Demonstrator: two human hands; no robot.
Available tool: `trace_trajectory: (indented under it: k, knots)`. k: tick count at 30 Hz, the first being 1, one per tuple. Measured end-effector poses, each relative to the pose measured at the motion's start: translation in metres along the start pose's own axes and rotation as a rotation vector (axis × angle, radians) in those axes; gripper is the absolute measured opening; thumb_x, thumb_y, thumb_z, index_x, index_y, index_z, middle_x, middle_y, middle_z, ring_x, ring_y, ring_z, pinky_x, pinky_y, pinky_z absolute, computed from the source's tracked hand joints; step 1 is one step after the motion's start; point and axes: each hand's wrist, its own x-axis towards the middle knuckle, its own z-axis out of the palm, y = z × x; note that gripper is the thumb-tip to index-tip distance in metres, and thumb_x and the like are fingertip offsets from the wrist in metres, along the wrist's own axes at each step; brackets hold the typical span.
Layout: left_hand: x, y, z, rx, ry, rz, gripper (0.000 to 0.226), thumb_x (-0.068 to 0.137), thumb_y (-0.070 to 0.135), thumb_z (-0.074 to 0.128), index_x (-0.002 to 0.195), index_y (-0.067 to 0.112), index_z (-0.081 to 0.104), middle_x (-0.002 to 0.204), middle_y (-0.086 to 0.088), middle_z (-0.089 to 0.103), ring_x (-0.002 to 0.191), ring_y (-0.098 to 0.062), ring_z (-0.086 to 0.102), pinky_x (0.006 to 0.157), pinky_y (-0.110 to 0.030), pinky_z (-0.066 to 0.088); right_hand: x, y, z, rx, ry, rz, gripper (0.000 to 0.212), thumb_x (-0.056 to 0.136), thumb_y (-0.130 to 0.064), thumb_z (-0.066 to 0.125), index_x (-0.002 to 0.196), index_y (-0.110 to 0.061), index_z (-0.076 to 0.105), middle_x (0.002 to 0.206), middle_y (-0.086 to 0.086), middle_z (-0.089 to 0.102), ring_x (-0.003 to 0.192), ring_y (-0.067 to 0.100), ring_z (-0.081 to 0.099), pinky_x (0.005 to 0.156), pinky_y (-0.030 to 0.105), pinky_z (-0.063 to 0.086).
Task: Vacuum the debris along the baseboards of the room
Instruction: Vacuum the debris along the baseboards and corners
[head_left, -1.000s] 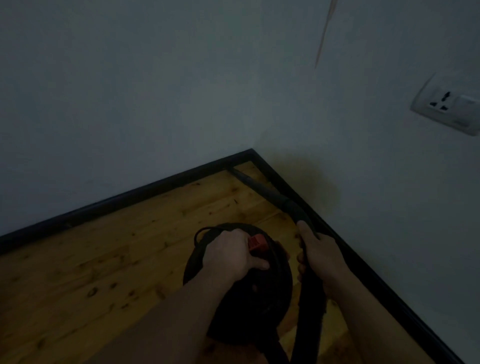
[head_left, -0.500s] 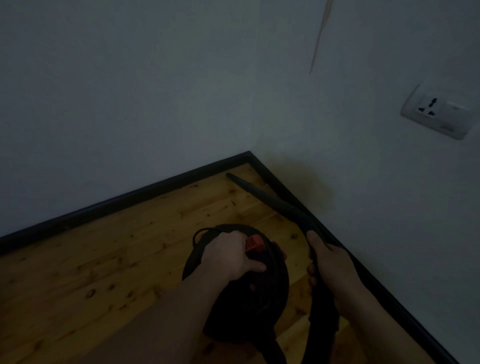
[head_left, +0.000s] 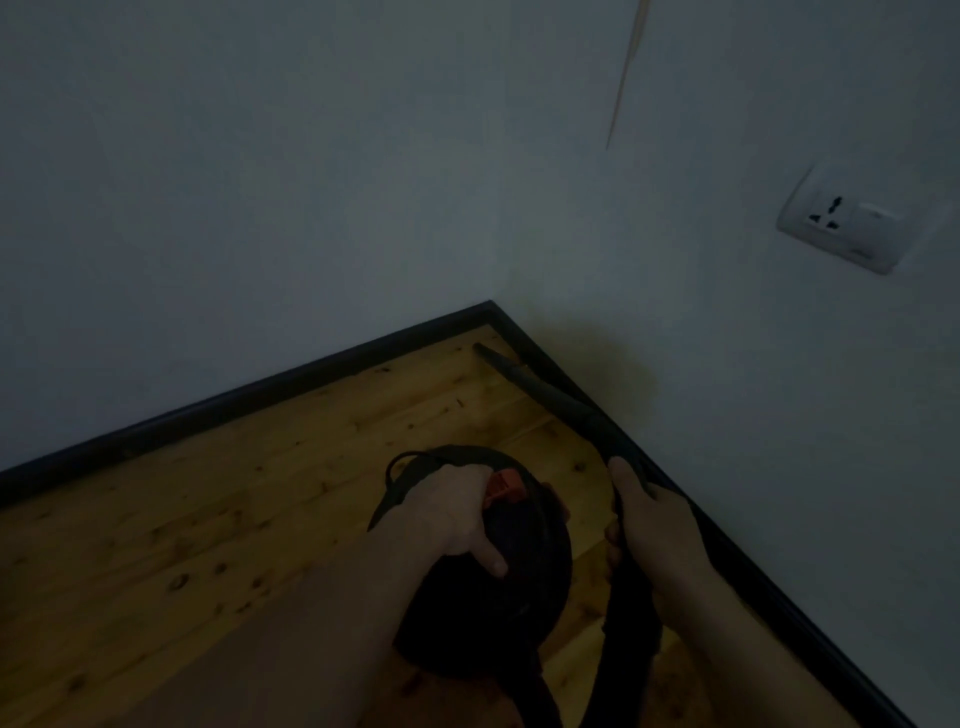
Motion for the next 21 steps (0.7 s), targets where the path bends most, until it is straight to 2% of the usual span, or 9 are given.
trace_trajectory:
  k: [3,7,12,16,18,21]
  knots:
    - [0.002,0.002,0.002,0.005,0.007,0.001,0.109,0.055,0.052,0.098,0.145,0.017,0.047,0.142,0.001,0.056,0.130,-0.021,0.053,0.108,-0.035,0.047,-0.006,-0.003,-0.011,-0.002,0.024,-0.005,0.048,0.101,-0.052,0.057,0.076,-0.012,0.055,0.053,0.005,0.053,0.046,0.021,0.050,0.054,0.033,0.044]
    - [0.003,0.000,0.001,0.000,0.010,-0.004,0.112,0.053,0.055,0.097,0.145,0.017,0.048,0.142,0.001,0.056,0.129,-0.021,0.054,0.108,-0.035,0.047,-0.015,-0.008,-0.024,-0.075,0.042,-0.048,0.052,0.101,-0.056,0.053,0.075,-0.011,0.054,0.064,0.010,0.058,0.055,0.021,0.054,0.059,0.031,0.045]
    - [0.000,0.002,0.006,0.006,0.056,-0.031,0.101,0.048,0.067,0.093,0.130,0.019,0.059,0.124,0.003,0.063,0.114,-0.019,0.061,0.097,-0.037,0.054,-0.021,-0.005,-0.034,-0.057,0.032,-0.012,0.043,0.100,-0.058,0.054,0.080,-0.020,0.056,0.074,0.007,0.062,0.063,0.022,0.057,0.061,0.033,0.046]
    - [-0.004,0.007,0.013,0.012,0.063,-0.045,0.100,0.050,0.065,0.094,0.129,0.014,0.059,0.124,0.002,0.063,0.114,-0.020,0.060,0.097,-0.037,0.054,-0.026,-0.006,-0.041,-0.101,0.039,-0.038,0.047,0.102,-0.055,0.053,0.074,-0.017,0.058,0.066,0.005,0.063,0.059,0.022,0.059,0.057,0.029,0.045]
    - [-0.006,0.007,0.015,0.003,0.052,-0.038,0.100,0.048,0.065,0.094,0.128,0.016,0.061,0.123,0.003,0.064,0.113,-0.018,0.061,0.097,-0.035,0.055,-0.030,-0.005,-0.042,-0.086,0.033,-0.043,0.047,0.102,-0.054,0.052,0.073,-0.017,0.056,0.065,0.005,0.061,0.058,0.021,0.058,0.055,0.028,0.042]
    - [-0.009,0.010,0.017,0.005,0.024,-0.022,0.094,0.047,0.065,0.094,0.123,0.020,0.063,0.118,0.005,0.065,0.111,-0.017,0.062,0.094,-0.035,0.056,-0.036,0.001,-0.045,-0.092,0.025,-0.059,0.051,0.103,-0.053,0.051,0.070,-0.015,0.059,0.055,0.004,0.062,0.052,0.019,0.059,0.058,0.029,0.047]
